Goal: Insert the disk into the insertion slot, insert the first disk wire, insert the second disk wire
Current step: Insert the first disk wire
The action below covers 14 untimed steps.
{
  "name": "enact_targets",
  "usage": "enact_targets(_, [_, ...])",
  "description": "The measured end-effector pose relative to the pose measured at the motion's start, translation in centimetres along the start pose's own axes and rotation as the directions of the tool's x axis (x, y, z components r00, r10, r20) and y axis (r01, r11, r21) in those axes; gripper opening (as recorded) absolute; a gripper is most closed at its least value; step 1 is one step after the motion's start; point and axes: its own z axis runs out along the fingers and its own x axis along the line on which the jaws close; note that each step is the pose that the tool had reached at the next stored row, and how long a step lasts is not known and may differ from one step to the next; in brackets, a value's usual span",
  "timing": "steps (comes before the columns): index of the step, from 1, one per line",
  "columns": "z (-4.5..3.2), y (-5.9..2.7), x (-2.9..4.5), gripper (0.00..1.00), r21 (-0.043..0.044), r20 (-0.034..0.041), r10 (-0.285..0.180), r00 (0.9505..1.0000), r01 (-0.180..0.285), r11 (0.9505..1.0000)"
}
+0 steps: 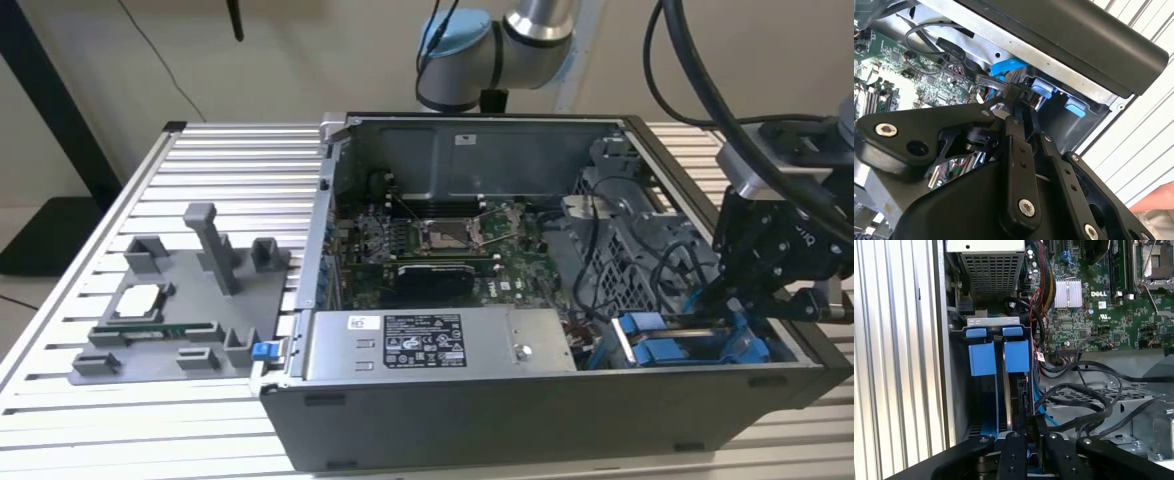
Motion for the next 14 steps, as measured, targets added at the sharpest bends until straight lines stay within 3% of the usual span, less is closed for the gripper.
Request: enact_targets(14, [0.02,0.01,0.15,0.0,0.0003,-0.0004,-0.004,1.0,0.004,1.0])
